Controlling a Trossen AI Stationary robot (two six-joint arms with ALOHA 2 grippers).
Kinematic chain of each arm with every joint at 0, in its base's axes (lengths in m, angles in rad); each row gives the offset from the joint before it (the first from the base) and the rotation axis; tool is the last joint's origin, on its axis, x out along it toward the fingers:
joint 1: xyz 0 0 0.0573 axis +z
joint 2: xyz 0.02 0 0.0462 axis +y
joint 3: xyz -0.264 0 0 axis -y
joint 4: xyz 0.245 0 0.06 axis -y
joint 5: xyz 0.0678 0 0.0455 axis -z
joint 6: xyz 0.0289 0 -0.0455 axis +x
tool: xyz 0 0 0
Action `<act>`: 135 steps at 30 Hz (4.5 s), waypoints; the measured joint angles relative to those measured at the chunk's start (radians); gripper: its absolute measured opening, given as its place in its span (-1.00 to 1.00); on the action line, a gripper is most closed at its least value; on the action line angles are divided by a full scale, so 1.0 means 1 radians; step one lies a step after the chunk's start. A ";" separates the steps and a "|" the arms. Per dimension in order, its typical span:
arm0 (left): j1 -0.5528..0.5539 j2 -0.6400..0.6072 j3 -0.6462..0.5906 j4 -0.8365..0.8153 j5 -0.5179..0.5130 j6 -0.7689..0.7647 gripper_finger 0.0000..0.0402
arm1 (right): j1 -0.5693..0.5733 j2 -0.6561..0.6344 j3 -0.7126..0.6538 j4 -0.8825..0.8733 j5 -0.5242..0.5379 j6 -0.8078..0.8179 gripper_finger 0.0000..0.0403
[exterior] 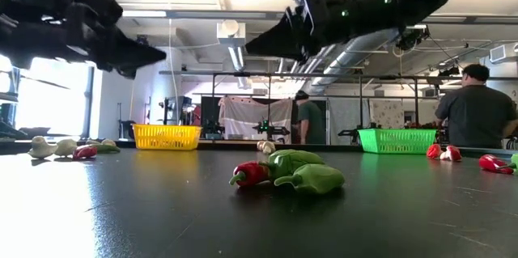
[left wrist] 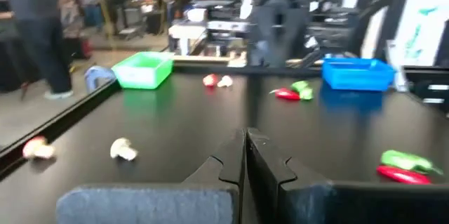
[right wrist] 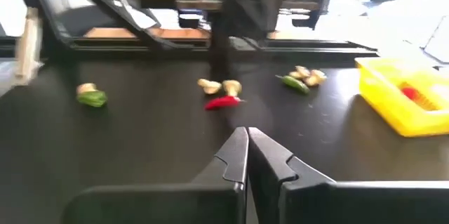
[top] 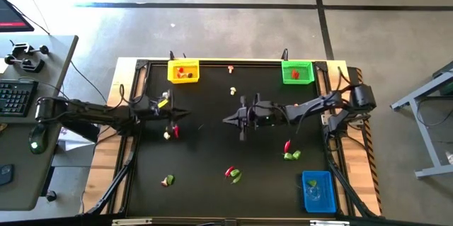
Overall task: Sort produce into baskets
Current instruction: Put the green chili pepper into the green bin
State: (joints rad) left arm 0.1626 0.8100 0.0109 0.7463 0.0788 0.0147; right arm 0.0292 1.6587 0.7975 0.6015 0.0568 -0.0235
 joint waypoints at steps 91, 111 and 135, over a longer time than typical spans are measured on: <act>0.328 0.576 0.740 -1.605 -0.367 -0.114 -0.54 | 0.049 -0.054 0.000 -0.239 0.187 0.094 -1.00; 0.328 0.742 0.749 -1.567 -0.373 -0.053 -0.54 | 0.049 -0.054 0.000 -0.239 0.187 0.095 -1.00; 0.275 0.471 0.671 -0.881 0.058 -0.063 -0.99 | 0.050 -0.048 -0.138 0.035 0.137 0.184 -1.00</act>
State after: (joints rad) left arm 0.4376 1.2807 0.6820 -0.1348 0.1372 -0.0482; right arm 0.0788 1.6107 0.6591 0.6363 0.1941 0.1604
